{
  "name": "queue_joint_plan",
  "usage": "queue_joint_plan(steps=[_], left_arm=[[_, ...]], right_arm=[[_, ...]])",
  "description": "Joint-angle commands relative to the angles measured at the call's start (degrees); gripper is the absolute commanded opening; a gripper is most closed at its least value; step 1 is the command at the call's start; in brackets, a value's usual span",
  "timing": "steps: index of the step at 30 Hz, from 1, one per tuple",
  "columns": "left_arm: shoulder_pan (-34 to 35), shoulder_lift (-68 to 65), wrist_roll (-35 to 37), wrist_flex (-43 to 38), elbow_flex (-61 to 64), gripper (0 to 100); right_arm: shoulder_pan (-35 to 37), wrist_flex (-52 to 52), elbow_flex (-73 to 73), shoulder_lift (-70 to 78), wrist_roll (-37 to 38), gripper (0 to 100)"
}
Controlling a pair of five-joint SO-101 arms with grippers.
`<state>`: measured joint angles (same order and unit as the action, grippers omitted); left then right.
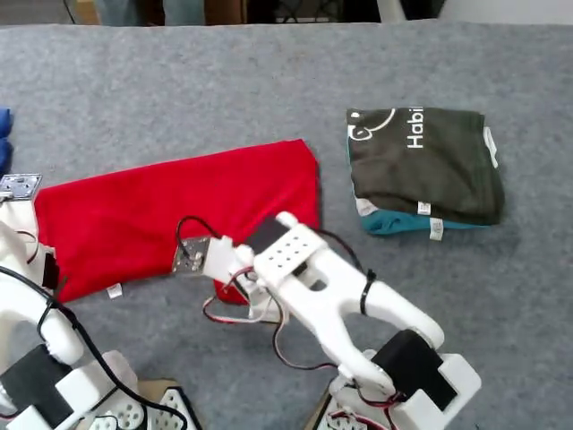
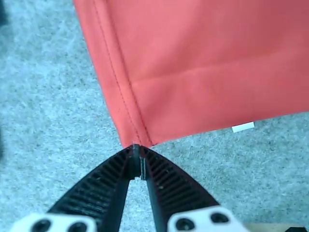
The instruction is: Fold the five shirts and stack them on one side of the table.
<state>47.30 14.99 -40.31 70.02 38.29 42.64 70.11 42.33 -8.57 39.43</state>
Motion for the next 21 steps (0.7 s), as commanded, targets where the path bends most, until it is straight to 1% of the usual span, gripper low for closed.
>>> queue_joint_plan(steps=[1, 4, 8, 14, 16, 19, 21], left_arm=[[0.6, 0.7, -0.2, -0.2, -0.6, 3], [0.6, 0.8, -0.2, 0.0, -0.6, 3], [0.4, 0.7, -0.2, 2.4, -1.1, 3], [0.5, 0.5, -0.2, 3.1, -2.5, 3], [0.5, 0.6, -0.2, 3.1, -2.5, 3], [0.5, 0.5, -0.2, 3.1, -2.5, 3], [0.6, 0.7, -0.2, 3.1, -2.5, 3]], right_arm=[[1.0, -6.9, 3.4, -2.2, -0.5, 18.6], [0.7, -11.3, 6.2, -0.9, -0.2, 18.5], [0.7, -14.3, 6.8, 3.4, -0.1, 18.5], [0.9, -14.5, 5.8, 5.3, -0.2, 17.5], [0.8, -14.7, 5.8, 5.6, -0.4, 12.5], [-0.3, -15.0, 5.7, 5.7, -0.2, 1.6], [-4.0, -17.0, 5.8, 5.8, 0.8, 3.1]])
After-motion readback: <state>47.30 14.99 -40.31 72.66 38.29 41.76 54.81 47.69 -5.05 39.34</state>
